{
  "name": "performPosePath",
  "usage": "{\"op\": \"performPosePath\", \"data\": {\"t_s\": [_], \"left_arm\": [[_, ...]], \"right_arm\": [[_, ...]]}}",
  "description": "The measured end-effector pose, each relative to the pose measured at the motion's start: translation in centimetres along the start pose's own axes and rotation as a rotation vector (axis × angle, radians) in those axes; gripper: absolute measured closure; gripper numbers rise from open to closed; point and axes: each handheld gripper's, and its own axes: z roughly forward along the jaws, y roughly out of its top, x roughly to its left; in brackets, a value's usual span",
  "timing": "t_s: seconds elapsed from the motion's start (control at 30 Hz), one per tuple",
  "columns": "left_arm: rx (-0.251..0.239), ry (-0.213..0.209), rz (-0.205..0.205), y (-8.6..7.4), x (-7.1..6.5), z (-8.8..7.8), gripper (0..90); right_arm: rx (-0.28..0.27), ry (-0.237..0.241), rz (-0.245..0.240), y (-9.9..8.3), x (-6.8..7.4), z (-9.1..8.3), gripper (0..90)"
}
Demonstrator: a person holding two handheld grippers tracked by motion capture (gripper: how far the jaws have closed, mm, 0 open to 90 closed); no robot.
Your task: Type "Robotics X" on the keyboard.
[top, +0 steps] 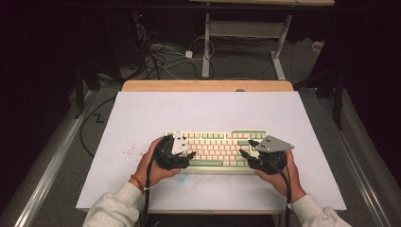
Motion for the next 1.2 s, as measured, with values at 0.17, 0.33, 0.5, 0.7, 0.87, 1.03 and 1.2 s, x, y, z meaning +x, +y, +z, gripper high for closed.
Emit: {"op": "performPosePath", "data": {"t_s": [0.17, 0.33, 0.5, 0.7, 0.87, 1.03, 1.2], "left_arm": [[-0.015, -0.002, 0.006, -0.05, -0.14, -0.04, 28.2], [-0.026, 0.003, 0.005, -0.03, -0.36, 0.09, 18.5], [-0.039, 0.010, 0.020, -0.02, -0.64, 0.08, 16.5], [-0.052, 0.014, 0.034, 0.07, -0.79, -0.07, 16.4], [-0.060, 0.039, 0.036, 0.09, -0.88, -0.16, 16.4], [-0.064, 0.047, 0.036, 0.09, -0.80, -0.36, 16.6], [-0.067, 0.046, 0.041, 0.10, -0.79, -0.61, 16.7]], "right_arm": [[-0.011, -0.026, 0.009, -0.01, 0.06, 0.13, 33.4], [-0.020, -0.064, 0.020, -0.04, 0.15, 0.35, 23.0], [-0.024, -0.071, 0.021, -0.02, 0.24, 0.44, 19.0], [-0.007, -0.080, 0.005, 0.03, 0.48, 0.68, 17.5], [-0.016, -0.079, 0.000, 0.17, 0.57, 0.59, 17.8], [-0.019, -0.082, -0.006, 0.24, 0.64, 0.39, 18.1], [-0.024, -0.081, -0.016, 0.30, 0.77, 0.15, 18.5]]}}
